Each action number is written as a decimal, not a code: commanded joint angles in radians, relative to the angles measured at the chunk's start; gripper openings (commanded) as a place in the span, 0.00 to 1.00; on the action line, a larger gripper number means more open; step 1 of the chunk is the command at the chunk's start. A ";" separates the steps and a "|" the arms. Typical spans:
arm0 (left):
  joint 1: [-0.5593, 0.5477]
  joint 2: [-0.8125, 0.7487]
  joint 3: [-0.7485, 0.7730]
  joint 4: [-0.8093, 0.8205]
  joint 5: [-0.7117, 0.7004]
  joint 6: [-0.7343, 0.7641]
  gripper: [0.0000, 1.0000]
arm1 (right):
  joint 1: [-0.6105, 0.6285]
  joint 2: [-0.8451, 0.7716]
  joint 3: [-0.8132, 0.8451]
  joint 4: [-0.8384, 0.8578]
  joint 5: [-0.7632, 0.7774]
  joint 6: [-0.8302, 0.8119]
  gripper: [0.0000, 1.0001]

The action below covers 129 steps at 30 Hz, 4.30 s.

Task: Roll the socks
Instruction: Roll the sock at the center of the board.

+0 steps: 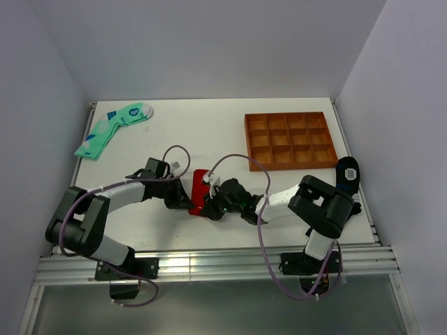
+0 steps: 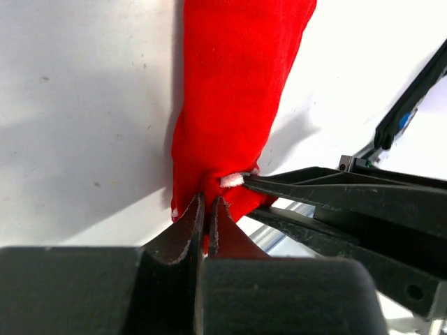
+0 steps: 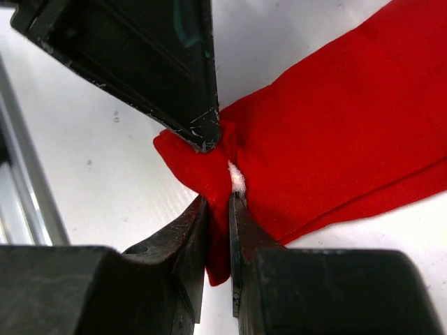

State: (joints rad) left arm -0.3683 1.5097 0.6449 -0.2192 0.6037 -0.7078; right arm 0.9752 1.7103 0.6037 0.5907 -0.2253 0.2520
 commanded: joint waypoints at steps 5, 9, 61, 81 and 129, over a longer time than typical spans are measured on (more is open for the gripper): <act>-0.038 -0.138 -0.097 0.196 -0.209 -0.120 0.08 | -0.081 -0.008 0.010 -0.120 -0.219 0.067 0.17; -0.121 -0.186 -0.134 0.263 -0.370 -0.159 0.20 | -0.136 0.041 0.036 -0.127 -0.331 0.125 0.17; -0.733 -0.385 -0.550 1.084 -1.046 0.185 0.49 | -0.332 0.353 0.617 -1.241 -0.513 -0.122 0.17; -0.733 -0.187 -0.508 1.201 -0.883 0.226 0.48 | -0.334 0.339 0.628 -1.269 -0.505 -0.134 0.17; -0.744 0.029 -0.488 1.307 -0.947 0.203 0.44 | -0.334 0.338 0.630 -1.284 -0.510 -0.155 0.16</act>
State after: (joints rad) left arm -1.1107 1.5074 0.1631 1.0443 -0.2768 -0.4915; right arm 0.6472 2.0335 1.2236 -0.6579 -0.8158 0.1349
